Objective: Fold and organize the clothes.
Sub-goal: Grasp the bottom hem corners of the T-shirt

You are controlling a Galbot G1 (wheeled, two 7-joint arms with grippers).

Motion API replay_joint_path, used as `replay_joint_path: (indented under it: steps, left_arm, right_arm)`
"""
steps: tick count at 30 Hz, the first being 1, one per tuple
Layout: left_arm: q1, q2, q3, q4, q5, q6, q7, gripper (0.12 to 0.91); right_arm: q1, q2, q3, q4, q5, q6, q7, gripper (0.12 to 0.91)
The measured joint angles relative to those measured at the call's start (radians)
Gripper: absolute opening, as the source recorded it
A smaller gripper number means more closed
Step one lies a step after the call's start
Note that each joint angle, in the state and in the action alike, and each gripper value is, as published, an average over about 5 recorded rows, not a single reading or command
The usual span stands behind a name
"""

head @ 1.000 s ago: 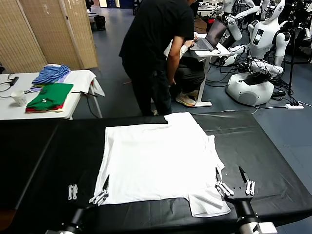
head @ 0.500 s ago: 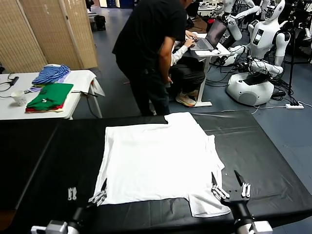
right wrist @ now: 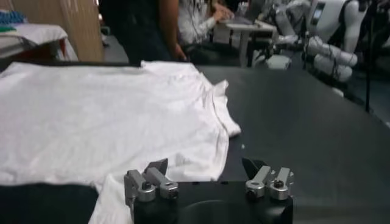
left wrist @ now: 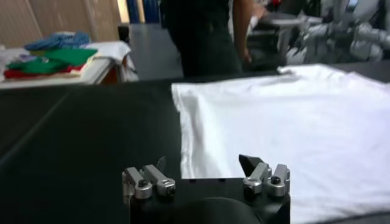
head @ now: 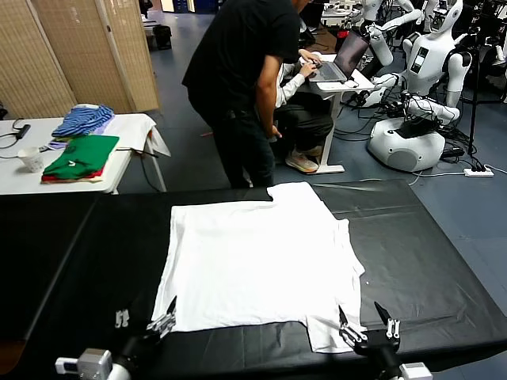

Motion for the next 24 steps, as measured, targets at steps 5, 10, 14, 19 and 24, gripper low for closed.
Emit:
replay_joint_path:
  steps: [5,10,14,19,24]
  left_arm:
    - [0.003,-0.003,0.000,0.012,-0.015,0.009,-0.005,0.907]
    - [0.002,-0.008,0.004,0.015,-0.037,0.022,-0.008,0.907]
    - [0.001,-0.011,0.005,0.016,-0.051,0.033,-0.014,0.907]
    - [0.001,-0.012,0.005,0.015,-0.062,0.040,-0.020,0.907]
    - [0.003,-0.014,0.009,0.003,-0.075,0.062,-0.020,0.900]
  right_arm:
    - [0.002,0.000,-0.001,-0.012,0.001,-0.020,0.009,0.907]
    - [-0.001,0.000,-0.006,-0.014,0.005,-0.037,0.019,0.907]
    - [-0.003,0.000,-0.009,-0.008,0.009,-0.056,0.026,0.907]
    - [-0.013,0.000,-0.017,0.001,0.012,-0.072,0.044,0.907]
    - [-0.025,0.005,-0.030,0.007,0.018,-0.083,0.067,0.907]
